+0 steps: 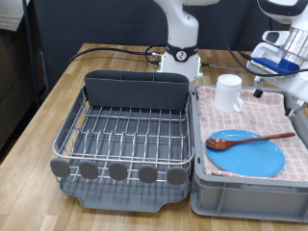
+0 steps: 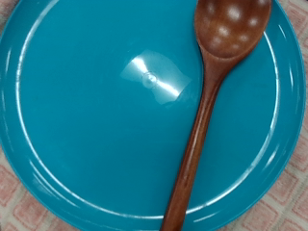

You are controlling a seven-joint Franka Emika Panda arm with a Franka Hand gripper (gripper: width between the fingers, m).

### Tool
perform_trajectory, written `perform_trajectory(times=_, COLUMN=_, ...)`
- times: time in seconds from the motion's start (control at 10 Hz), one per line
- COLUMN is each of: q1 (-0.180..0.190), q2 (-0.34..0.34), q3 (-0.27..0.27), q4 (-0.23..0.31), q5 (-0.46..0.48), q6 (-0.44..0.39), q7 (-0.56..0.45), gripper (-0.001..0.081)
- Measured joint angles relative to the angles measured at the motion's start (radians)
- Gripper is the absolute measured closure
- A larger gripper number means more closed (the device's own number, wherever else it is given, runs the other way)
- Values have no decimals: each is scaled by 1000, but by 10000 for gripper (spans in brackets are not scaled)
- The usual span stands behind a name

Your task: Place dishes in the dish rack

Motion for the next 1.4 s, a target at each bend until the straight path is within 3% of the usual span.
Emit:
perform_trajectory(times=0.4, q1=41, q2=57, q3=-55, q4=4, q5=-53, q6=25, q7=44, gripper=4)
perform_trajectory(times=0.8, q1=73, q2=123, q3=-124, q4=2, q5=-53, q6=133, q7=44, gripper=4)
perform_trajectory(times=1.4, q1=181, q2=153, q3=-277, q4=-19, q5=-68, q6=258, q7=46, gripper=4)
